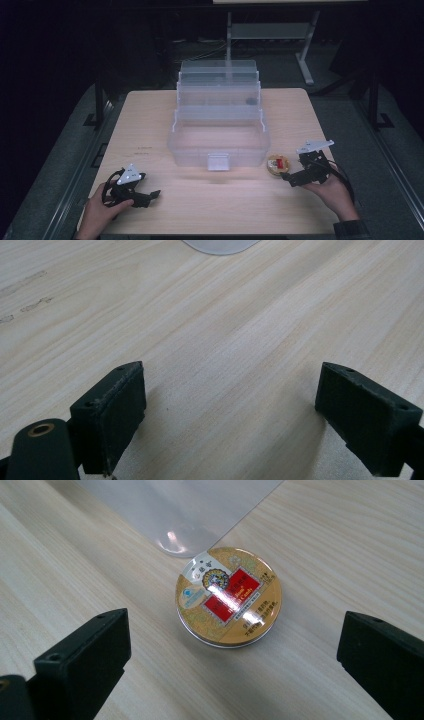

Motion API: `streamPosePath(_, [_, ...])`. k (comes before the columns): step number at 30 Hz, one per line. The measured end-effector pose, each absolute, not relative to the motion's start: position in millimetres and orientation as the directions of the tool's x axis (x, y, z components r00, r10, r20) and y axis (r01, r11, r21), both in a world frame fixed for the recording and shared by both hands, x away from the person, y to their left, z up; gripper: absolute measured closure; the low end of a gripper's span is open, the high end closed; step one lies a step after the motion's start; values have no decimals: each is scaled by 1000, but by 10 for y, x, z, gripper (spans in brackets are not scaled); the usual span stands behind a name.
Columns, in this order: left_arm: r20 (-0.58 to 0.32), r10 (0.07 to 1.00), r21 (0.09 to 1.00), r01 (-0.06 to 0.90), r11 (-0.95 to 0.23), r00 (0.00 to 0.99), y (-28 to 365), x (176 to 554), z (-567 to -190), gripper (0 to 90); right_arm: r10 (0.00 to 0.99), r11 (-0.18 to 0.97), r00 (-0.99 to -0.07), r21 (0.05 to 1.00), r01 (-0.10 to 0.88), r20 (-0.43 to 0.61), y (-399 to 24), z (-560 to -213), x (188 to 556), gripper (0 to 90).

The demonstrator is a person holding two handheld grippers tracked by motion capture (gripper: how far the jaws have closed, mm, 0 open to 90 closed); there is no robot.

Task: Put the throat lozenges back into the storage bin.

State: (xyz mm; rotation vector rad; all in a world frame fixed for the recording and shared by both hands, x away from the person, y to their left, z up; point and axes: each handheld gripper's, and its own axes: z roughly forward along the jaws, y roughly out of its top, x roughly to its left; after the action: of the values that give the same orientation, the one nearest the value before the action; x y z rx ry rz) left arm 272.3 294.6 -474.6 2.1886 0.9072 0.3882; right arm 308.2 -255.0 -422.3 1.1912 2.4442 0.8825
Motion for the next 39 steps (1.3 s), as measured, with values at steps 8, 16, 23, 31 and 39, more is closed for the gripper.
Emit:
streamPosePath(8, [1,708,721,490,-490,706,2946,2722,-4746,119,772,483,-635,617,622,36,-2502,-4204,3176,5])
streamPosePath(16, [1,708,720,490,-491,707,2947,2722,-4744,119,760,524,-650,569,634,25,-2418,-4218,3279,5])
streamPosePath(23, [1,707,720,490,-491,707,2947,2722,-4744,119,739,565,-674,524,637,24,-2334,-4278,3371,5])
streamPosePath(31, [2,708,720,490,-491,707,2947,2722,-4744,119,722,593,-691,489,640,29,-2241,-4322,3495,5])
streamPosePath(39, [1,708,720,491,-491,706,2947,2722,-4744,119,725,599,-687,454,659,41,-2215,-4415,3572,5])
